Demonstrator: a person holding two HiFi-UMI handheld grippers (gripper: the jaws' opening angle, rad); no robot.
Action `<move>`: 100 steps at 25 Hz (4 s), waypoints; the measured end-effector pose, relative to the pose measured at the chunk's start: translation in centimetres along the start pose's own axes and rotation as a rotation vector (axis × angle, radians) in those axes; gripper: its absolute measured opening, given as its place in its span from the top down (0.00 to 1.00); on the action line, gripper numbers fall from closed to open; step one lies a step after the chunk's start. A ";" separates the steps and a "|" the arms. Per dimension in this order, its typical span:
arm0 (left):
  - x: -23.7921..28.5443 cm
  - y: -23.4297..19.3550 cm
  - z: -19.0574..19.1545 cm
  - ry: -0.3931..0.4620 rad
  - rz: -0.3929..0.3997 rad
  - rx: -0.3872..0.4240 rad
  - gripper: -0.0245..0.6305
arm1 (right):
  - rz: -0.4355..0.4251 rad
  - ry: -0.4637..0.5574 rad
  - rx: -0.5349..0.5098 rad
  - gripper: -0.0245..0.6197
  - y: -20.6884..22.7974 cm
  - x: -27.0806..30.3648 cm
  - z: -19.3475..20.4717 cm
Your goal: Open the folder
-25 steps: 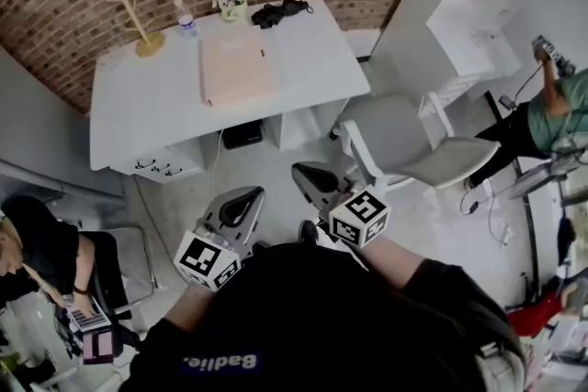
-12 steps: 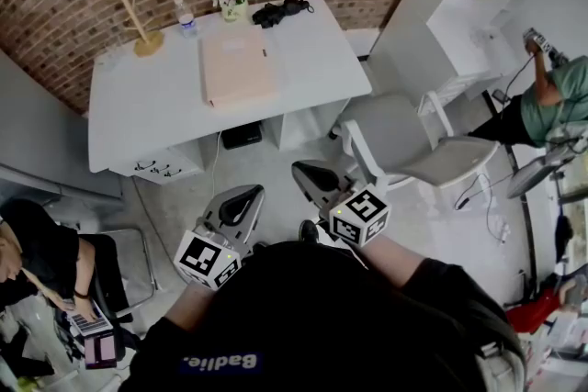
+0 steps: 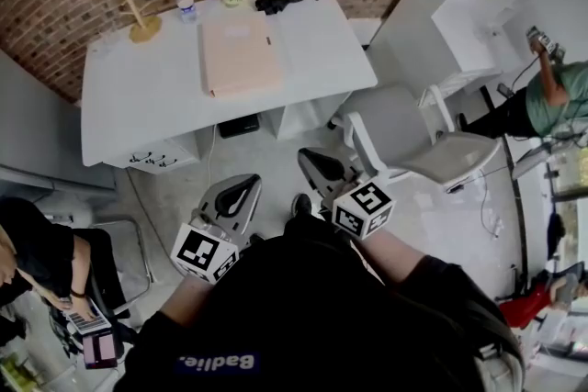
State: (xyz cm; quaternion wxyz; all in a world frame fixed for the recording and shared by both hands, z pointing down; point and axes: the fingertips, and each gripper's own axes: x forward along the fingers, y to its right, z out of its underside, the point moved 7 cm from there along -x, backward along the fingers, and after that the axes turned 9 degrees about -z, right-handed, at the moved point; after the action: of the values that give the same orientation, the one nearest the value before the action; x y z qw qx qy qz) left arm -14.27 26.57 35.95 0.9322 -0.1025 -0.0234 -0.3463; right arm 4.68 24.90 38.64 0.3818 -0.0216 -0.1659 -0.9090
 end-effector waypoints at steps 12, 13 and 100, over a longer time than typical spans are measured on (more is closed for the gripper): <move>11.4 -5.6 -1.0 -0.074 -0.110 0.021 0.96 | -0.069 -0.028 0.014 0.92 13.1 6.5 -2.4; 12.8 -6.2 -1.3 -0.082 -0.118 0.026 0.96 | -0.082 -0.038 0.016 0.92 14.4 7.2 -2.6; 33.4 -20.9 16.1 -0.621 -0.153 0.829 0.85 | -0.001 -0.398 0.169 0.92 33.2 22.5 11.1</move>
State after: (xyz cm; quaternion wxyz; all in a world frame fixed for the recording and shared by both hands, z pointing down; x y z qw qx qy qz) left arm -2.13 -6.94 59.18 0.8156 0.1790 -0.4414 -0.3284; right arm 11.08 -8.70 62.36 0.3417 -0.1687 -0.3135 -0.8698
